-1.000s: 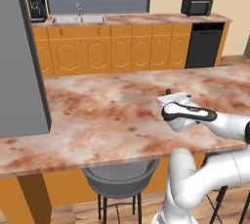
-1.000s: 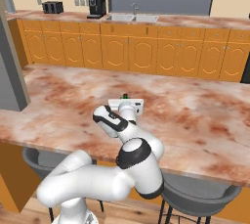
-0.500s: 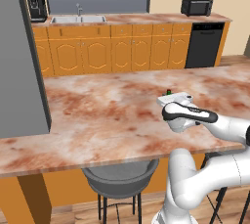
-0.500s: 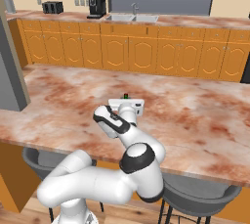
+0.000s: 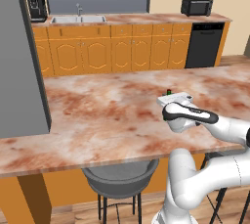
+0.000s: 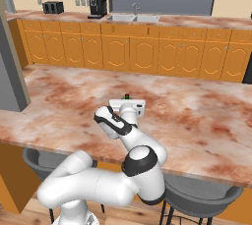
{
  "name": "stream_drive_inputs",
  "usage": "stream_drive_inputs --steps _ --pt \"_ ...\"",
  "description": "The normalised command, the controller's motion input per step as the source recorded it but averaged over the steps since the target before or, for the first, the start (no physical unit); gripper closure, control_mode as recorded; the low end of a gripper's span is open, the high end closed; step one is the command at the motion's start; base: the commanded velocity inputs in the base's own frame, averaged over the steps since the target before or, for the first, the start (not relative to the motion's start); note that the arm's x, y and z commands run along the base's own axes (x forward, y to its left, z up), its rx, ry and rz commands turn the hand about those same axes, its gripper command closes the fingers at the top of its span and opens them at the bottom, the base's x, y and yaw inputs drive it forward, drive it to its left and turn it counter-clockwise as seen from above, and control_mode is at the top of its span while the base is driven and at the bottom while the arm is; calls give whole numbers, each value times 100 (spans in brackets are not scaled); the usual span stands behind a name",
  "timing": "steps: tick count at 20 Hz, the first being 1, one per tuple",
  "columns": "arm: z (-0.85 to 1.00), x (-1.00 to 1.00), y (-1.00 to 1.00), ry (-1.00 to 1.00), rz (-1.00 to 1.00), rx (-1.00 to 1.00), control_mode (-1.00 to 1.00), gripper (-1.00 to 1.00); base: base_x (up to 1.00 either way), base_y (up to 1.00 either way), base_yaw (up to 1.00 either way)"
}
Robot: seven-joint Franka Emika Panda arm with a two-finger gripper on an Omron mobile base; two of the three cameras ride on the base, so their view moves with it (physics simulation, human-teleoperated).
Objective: Get the candle and the beer from the cabinet and move them to the dining counter.
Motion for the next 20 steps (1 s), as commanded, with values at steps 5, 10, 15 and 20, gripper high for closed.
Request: stream_drive_inputs --steps 5,10,15,20 --pt "0 0 0 0 0 0 -100 -100 0 0 0" --pt "0 0 0 0 0 0 -100 -100 0 0 0" --pt "0 -12 -3 0 0 0 -100 -100 0 0 0" --pt "1 -34 -14 0 0 0 -100 -100 0 0 0"
